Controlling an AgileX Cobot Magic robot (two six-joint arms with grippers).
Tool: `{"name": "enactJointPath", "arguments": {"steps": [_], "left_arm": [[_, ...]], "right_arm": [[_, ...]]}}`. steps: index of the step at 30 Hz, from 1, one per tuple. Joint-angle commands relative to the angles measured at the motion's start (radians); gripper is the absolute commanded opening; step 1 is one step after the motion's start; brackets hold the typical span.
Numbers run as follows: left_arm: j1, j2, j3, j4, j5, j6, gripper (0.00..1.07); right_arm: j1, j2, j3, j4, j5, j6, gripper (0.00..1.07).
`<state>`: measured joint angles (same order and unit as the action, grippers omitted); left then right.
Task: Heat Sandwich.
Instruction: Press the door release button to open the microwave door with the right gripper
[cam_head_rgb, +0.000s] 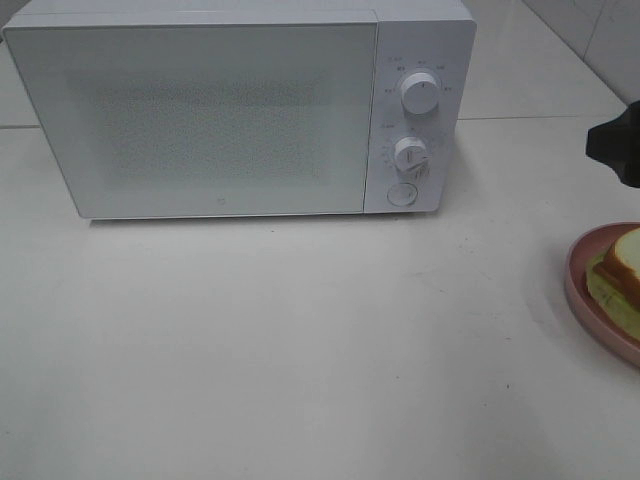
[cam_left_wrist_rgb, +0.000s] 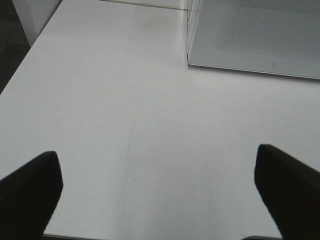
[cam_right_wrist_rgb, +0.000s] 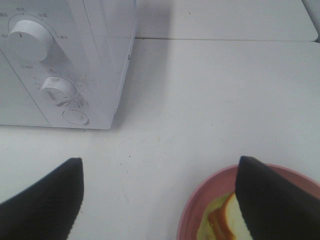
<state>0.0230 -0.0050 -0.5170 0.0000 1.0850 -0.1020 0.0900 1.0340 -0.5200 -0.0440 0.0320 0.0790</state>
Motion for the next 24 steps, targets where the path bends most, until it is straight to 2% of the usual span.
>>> {"name": "enactJointPath", "arguments": {"steps": [1, 3, 8, 12, 17, 21, 24], "left_arm": [[-0.005, -0.023, 0.000, 0.000, -0.011, -0.003, 0.98], [-0.005, -0.023, 0.000, 0.000, -0.011, -0.003, 0.98], [-0.005, -0.023, 0.000, 0.000, -0.011, -0.003, 0.98], [-0.005, -0.023, 0.000, 0.000, -0.011, -0.003, 0.98], [-0.005, -0.023, 0.000, 0.000, -0.011, -0.003, 0.98], [-0.005, -0.023, 0.000, 0.000, -0.011, -0.003, 0.98], [-0.005, -0.023, 0.000, 0.000, -0.011, -0.003, 0.98]], "right_arm": [[-0.002, 0.062, -0.002, -0.001, -0.096, -0.003, 0.76], [-0.002, 0.115, 0.024, 0.002, -0.215, 0.000, 0.76], [0.002, 0.156, 0.067, 0.027, -0.350, 0.000, 0.76], [0.104, 0.215, 0.127, 0.151, -0.542, -0.087, 0.76], [0.177, 0.259, 0.153, 0.240, -0.638, -0.169, 0.76], [0.317, 0.354, 0.176, 0.482, -0.825, -0.336, 0.76], [0.359, 0.386, 0.176, 0.547, -0.873, -0.385, 0.76]]}}
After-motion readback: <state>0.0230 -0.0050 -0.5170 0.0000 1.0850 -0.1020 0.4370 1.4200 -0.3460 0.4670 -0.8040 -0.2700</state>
